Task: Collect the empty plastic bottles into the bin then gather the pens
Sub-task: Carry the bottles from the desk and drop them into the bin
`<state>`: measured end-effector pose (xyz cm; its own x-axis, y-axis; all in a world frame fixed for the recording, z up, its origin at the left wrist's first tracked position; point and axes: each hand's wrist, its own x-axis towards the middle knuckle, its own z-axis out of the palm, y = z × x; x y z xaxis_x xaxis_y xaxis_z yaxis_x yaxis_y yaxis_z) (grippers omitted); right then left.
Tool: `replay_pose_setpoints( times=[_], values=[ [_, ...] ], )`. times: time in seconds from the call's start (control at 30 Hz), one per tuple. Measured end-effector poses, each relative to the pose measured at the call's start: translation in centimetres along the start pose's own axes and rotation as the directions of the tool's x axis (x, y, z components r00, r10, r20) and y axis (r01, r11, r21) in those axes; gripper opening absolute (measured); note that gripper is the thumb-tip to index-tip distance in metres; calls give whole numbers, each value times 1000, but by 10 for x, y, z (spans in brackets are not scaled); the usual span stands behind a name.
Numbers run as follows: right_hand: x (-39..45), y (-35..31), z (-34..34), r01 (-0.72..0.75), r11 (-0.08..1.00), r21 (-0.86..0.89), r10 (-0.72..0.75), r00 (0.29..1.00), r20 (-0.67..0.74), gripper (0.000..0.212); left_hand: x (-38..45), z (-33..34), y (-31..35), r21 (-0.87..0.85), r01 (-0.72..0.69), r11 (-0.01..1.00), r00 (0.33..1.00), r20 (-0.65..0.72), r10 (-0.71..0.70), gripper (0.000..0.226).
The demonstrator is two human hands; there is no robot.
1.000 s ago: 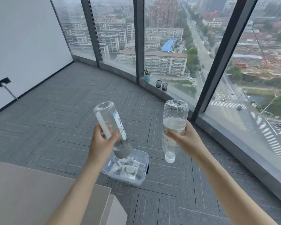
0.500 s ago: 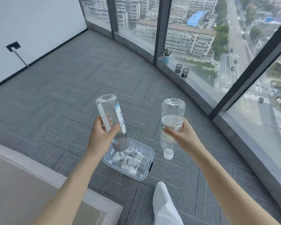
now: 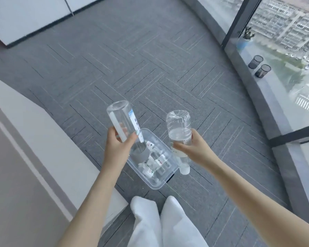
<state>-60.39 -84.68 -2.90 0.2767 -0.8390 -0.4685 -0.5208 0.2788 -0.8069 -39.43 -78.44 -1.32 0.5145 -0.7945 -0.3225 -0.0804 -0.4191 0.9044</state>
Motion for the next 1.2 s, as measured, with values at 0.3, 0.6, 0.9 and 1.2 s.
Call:
replay_pose_setpoints(
  times=[0.3,0.6,0.9,1.2],
  values=[
    [126,82,52,-103,987,-126,98,994,-44,66,62,45,-105,-93,182,979,975,-115,-192,43],
    [241,216,137,-303,932,-201,314,949,25,77,103,69,-225,-149,356,922,907,-182,-380,30],
    [308,314,185,-453,791,-411,501,865,11,94,138,87,-311,-204,431,879,859,-206,-469,32],
    [334,334,206,-490,727,-480,570,821,25,109,160,82,-338,-142,462,876,849,-215,-483,33]
  ],
)
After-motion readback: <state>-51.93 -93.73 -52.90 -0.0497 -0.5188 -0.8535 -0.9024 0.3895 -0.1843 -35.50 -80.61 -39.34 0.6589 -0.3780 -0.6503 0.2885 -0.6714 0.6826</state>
